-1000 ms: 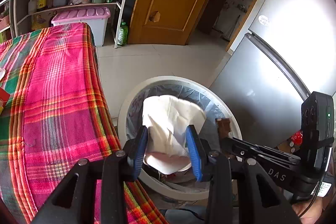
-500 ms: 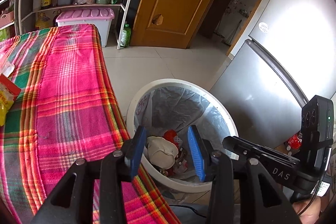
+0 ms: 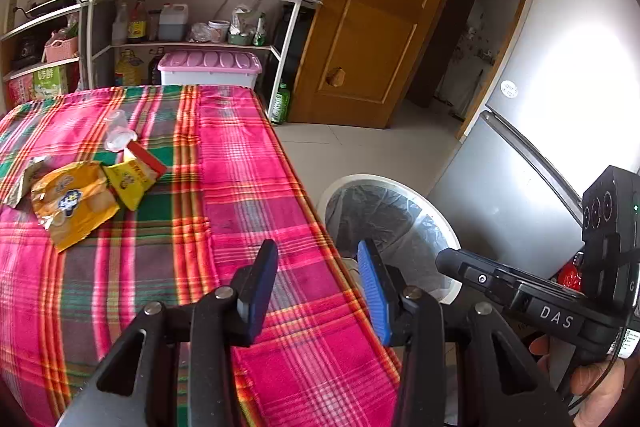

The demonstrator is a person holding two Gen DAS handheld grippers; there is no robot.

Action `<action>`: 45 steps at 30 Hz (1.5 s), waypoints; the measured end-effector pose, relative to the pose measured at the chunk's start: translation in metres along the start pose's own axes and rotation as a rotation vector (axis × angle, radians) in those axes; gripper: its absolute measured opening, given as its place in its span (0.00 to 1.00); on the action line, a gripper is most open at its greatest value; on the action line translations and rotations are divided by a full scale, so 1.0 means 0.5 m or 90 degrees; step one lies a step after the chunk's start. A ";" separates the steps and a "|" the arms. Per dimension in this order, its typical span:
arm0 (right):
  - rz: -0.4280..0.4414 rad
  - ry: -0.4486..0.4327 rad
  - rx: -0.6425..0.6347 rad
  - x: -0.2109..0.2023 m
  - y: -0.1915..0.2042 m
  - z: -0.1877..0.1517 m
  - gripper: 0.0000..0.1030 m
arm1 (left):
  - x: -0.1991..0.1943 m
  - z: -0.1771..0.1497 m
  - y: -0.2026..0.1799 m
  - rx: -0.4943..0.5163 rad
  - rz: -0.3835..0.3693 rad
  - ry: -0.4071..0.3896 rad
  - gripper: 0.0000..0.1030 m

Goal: Collect trash
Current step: 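Move both tools back over the table toward the remaining packets, then grasp the white printed packet with the left tool while the right tool grasps the yellow packet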

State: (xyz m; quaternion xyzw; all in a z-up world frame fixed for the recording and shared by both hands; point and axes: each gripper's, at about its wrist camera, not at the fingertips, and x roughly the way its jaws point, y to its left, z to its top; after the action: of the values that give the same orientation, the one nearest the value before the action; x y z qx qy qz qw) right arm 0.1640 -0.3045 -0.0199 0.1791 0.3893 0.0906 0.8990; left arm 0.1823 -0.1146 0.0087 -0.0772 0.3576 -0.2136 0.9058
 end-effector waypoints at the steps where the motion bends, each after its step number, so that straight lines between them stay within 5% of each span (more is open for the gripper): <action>1: 0.005 0.002 -0.007 0.000 0.013 -0.004 0.31 | -0.012 -0.002 0.008 -0.003 0.004 -0.005 0.42; 22: 0.057 0.029 -0.079 0.016 0.161 -0.050 0.39 | -0.154 -0.063 0.152 -0.071 0.098 -0.051 0.42; 45: 0.085 0.078 -0.115 0.162 0.275 -0.011 0.39 | -0.150 -0.039 0.322 -0.131 0.174 -0.070 0.55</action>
State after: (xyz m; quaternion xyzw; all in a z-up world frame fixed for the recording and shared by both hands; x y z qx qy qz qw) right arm 0.2117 -0.1524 -0.0234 0.1168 0.4207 0.1957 0.8781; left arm 0.1734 0.0633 -0.0064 -0.1315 0.3346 -0.0460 0.9320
